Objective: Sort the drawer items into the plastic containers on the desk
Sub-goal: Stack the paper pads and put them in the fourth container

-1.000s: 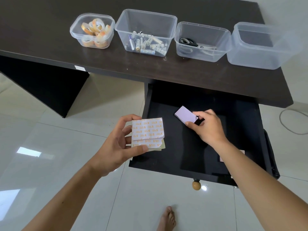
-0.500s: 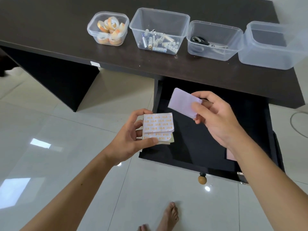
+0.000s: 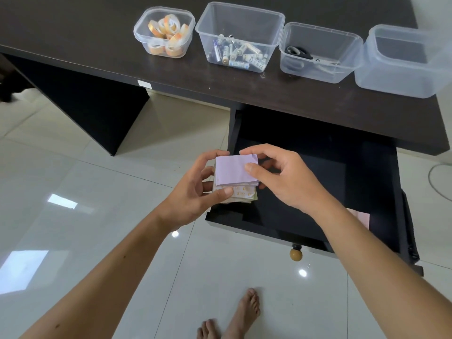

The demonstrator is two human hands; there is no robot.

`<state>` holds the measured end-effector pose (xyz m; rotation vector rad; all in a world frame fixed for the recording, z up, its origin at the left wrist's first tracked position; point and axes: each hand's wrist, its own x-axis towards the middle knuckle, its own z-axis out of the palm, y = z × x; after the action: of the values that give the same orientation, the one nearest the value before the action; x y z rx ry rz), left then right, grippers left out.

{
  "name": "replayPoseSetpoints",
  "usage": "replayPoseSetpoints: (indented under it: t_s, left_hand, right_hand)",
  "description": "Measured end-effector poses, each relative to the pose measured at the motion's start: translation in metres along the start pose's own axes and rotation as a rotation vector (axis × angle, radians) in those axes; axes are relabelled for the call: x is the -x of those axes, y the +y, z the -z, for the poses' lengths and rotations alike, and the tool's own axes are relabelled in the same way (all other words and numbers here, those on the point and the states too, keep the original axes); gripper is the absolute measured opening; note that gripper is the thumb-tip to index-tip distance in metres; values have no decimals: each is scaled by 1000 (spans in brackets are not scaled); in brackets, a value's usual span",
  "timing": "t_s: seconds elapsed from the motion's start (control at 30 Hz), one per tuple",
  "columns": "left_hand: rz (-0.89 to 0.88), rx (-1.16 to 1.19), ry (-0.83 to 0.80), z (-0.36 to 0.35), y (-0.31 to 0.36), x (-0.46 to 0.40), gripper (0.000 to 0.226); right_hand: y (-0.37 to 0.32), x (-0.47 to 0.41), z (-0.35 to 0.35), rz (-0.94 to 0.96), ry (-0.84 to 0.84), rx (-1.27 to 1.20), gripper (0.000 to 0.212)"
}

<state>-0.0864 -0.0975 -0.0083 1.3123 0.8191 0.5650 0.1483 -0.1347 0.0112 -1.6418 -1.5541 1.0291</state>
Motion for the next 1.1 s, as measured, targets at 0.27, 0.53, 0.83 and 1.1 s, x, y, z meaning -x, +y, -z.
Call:
replayPoseSetpoints:
  t_s: [0.27, 0.53, 0.83, 1.1]
  left_hand:
    - [-38, -91, -54, -15, 15, -23, 59]
    - [-77, -176, -146, -71, 9, -61, 65]
    - [-58, -226, -185, -100, -15, -87, 64]
    - [-49, -191, -137, -89, -20, -87, 64]
  right_hand:
    - [6, 11, 20, -11, 137, -34, 24]
    - [34, 52, 85, -150, 228, -76, 32]
    - [99, 80, 150, -361, -116, 554, 43]
    - [105, 74, 121, -364, -288, 912, 52]
